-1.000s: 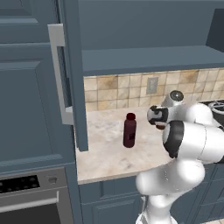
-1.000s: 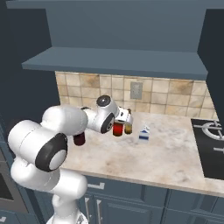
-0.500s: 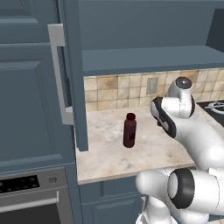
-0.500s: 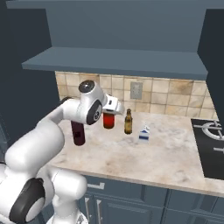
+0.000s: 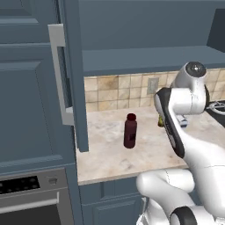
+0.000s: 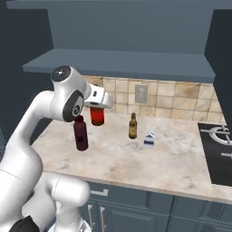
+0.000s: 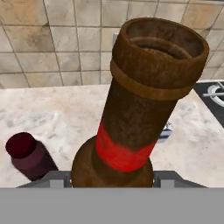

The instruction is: Sort all alcoholic drinks to one cabinet, and non-alcoholic drinks to the other.

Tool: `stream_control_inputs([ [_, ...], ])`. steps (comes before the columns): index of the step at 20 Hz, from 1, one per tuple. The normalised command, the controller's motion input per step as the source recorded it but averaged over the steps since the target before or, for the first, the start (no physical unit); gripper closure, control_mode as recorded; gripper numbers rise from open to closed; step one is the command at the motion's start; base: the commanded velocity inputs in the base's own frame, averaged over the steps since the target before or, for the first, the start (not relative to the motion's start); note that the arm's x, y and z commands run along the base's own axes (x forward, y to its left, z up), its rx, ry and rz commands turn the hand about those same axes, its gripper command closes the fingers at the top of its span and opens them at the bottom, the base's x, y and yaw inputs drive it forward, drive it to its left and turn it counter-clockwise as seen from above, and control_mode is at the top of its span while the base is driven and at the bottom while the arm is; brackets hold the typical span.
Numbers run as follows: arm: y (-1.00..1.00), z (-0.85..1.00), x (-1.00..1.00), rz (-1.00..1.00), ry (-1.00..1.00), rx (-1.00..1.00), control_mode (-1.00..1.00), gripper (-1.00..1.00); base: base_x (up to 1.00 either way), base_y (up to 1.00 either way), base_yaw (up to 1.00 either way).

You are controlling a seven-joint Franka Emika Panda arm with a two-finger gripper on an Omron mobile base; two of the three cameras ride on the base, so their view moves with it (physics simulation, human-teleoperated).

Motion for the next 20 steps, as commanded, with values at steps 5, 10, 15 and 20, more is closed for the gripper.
stream_control_inputs([
  [5,0.48,0.99,-0.6,0.06,-0.01,0.0,-1.0,1.0,0.0,0.0,0.0],
  [10,0.6,0.83,-0.16,0.11,-0.13,-0.02,-1.0,1.0,0.0,0.0,0.0],
  [15,0.48,0.59,0.17,0.18,-0.21,-0.04,-1.0,1.0,0.0,0.0,0.0],
  [20,0.29,0.32,0.47,0.17,-0.21,-0.04,-1.0,1.0,0.0,0.0,0.0],
])
